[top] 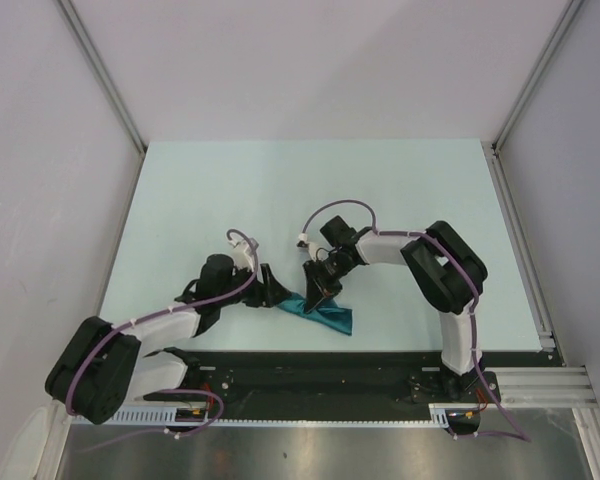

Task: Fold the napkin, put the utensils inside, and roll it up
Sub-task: Roll the napkin with the utensil

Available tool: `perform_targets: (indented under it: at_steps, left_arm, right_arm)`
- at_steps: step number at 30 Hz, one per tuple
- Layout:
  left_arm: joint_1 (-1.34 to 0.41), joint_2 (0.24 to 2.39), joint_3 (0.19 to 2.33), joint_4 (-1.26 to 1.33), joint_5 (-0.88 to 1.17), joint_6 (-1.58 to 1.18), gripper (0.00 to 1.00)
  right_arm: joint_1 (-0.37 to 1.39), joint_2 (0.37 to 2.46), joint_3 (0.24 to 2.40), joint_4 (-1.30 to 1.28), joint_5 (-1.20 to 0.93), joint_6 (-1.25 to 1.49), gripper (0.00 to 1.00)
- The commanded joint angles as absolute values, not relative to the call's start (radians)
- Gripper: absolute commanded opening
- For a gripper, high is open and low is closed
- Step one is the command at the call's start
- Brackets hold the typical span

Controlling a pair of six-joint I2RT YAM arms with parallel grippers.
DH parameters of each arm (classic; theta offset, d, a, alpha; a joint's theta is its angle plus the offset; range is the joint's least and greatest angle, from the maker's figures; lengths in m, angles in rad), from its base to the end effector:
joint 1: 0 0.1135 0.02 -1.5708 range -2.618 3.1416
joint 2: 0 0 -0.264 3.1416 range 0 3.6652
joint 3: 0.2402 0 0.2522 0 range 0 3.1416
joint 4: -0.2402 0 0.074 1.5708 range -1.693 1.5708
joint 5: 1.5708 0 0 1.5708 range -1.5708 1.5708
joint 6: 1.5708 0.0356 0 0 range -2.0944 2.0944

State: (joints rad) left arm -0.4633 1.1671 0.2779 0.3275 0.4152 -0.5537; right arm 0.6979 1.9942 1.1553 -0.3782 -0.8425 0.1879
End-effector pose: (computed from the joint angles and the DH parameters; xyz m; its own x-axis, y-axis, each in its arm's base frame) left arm 0.1791 -0.1055 0.1471 -0.7809 -0.1477 -0.6069 0.3571 0.6917 -0.6278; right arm 0.2669 0.2585 0.1204 -0.8230 -0.5280 -0.2095 -0.4805 0.4504 0.7525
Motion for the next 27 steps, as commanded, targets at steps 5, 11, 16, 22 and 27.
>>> perform_targets:
  at_steps: [5, 11, 16, 22, 27]
  left_arm:
    - [-0.482, 1.236, 0.255, 0.478, 0.462, -0.601, 0.6]
    - [-0.485, 1.328, 0.262, 0.528, 0.446, -0.614, 0.31]
    - [-0.485, 1.396, 0.299, 0.525, 0.436, -0.637, 0.08]
    - [-0.486, 1.422, 0.342, 0.466, 0.428, -0.615, 0.05]
    - [-0.485, 1.442, 0.362, 0.448, 0.439, -0.609, 0.03]
  right_arm:
    - [0.666, 2.089, 1.192, -0.459, -0.896, 0.192, 0.18]
    - [0.652, 2.105, 1.203, -0.456, -0.919, 0.196, 0.22]
    - [0.635, 2.072, 1.209, -0.459, -0.92, 0.207, 0.45]
    - [0.615, 1.959, 1.232, -0.517, -0.812, 0.187, 0.55]
    - [0.627, 1.794, 1.209, -0.48, -0.611, 0.173, 0.58]
